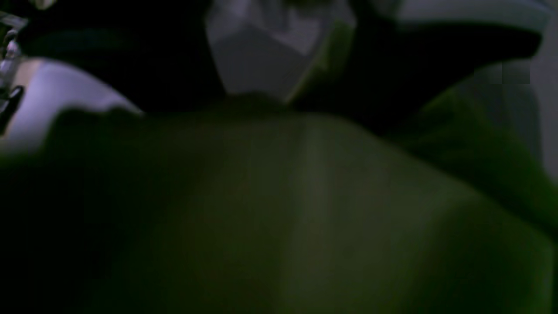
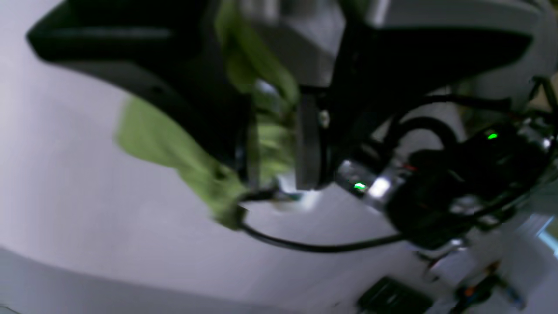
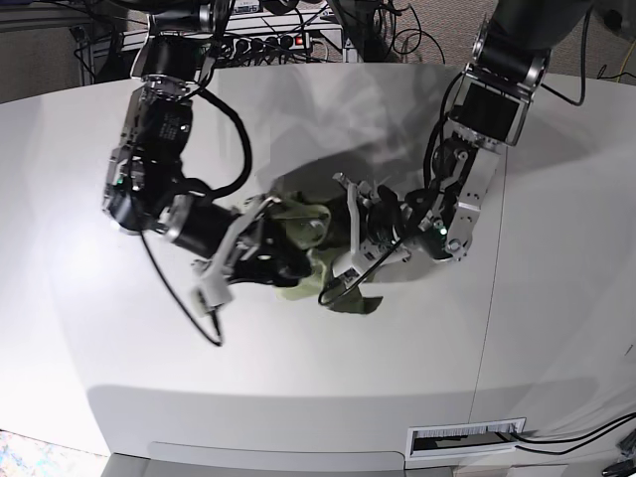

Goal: Fold the T-shirt properly

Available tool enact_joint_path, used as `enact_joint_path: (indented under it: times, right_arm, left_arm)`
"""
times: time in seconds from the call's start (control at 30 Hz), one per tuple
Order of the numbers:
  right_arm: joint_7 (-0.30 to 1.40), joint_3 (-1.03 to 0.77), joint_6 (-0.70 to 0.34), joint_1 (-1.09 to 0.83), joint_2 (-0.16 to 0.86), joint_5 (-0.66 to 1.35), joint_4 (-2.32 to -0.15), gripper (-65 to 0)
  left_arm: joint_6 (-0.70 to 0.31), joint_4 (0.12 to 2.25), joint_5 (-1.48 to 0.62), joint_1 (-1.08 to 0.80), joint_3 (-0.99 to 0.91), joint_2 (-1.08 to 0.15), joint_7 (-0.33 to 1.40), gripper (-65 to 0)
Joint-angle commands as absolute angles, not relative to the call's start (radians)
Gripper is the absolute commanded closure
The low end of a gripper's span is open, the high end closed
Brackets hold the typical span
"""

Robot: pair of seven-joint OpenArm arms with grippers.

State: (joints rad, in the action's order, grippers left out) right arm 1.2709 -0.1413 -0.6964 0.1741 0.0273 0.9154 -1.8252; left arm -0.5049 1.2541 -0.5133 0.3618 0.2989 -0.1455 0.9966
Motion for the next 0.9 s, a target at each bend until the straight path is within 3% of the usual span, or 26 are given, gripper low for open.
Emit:
enact_joint_path:
  times: [0.0,0.47,0.87]
  right_arm:
    - [1.239,-0.16,-0.698,0.196,0.028,0.941,-1.842,-16.0]
    - [1.142,-0.209,-0.698,0.196,0.08,0.757,-1.837,-16.0]
    - [1.114,-0.208,-0.698,0.196,0.08,0.645,-1.837,-16.0]
  left_arm:
    - [-0.49,1.265,-0.474,0.389,0.296,-0.156,1.015,-20.9]
    - [-0.486,1.306,-0.408,0.422,0.296,-0.167,1.034,-23.5]
    - [-0.463,1.322,-0.427,0.462,0.296,-0.273,1.04,-23.5]
